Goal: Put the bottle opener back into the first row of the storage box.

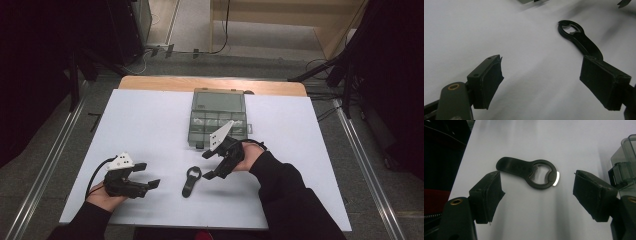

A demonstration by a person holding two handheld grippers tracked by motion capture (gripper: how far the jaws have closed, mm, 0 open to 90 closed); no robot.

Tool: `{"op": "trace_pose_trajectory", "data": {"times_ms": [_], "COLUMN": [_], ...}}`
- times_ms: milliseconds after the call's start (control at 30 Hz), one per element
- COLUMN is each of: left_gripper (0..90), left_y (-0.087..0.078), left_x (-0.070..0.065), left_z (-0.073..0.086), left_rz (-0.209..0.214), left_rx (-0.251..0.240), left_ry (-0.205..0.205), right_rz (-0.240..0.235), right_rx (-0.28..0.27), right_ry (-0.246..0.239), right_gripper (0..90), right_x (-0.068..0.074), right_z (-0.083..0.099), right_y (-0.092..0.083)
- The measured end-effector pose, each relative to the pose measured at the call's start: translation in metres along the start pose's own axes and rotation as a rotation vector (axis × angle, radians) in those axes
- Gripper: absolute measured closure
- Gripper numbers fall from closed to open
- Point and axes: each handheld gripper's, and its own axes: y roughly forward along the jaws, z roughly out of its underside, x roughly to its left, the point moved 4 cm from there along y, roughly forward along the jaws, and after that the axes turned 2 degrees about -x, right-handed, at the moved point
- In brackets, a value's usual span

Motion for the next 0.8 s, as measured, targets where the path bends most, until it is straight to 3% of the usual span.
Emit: {"op": "trace_pose_trajectory", "data": {"times_ms": [133, 267, 400, 567, 633, 733, 800], "left_gripper": [17.6, 17.6, 17.5, 17.6, 17.6, 17.6, 17.6], "left_y": [0.0, 0.001, 0.001, 0.001, 0.001, 0.002, 0.002], "left_x": [0.0, -0.001, -0.001, -0.001, -0.001, -0.001, -0.001], "left_z": [0.0, 0.0, 0.0, 0.0, 0.0, 0.0, 0.0], "left_rz": [0.001, 0.005, 0.007, 0.009, 0.01, 0.012, 0.012], "left_rx": [0.002, 0.004, 0.006, 0.005, 0.004, 0.006, 0.007], "left_ry": [0.003, 0.004, 0.007, 0.002, 0.002, 0.002, 0.003], "right_rz": [-0.016, -0.017, -0.073, -0.089, -0.115, -0.145, -0.153], "right_rx": [0.002, 0.02, 0.026, 0.045, 0.044, 0.06, 0.068], "right_ry": [-0.021, -0.071, -0.124, -0.168, -0.188, -0.257, -0.265], "right_gripper": [24.6, 24.6, 25.6, 25.7, 26.1, 27.5, 28.2], "right_x": [-0.001, -0.002, -0.004, -0.004, -0.003, -0.003, -0.003], "right_z": [-0.003, -0.006, -0.011, -0.014, -0.016, -0.019, -0.019], "right_y": [0.001, 0.004, 0.007, 0.011, 0.013, 0.017, 0.018]}}
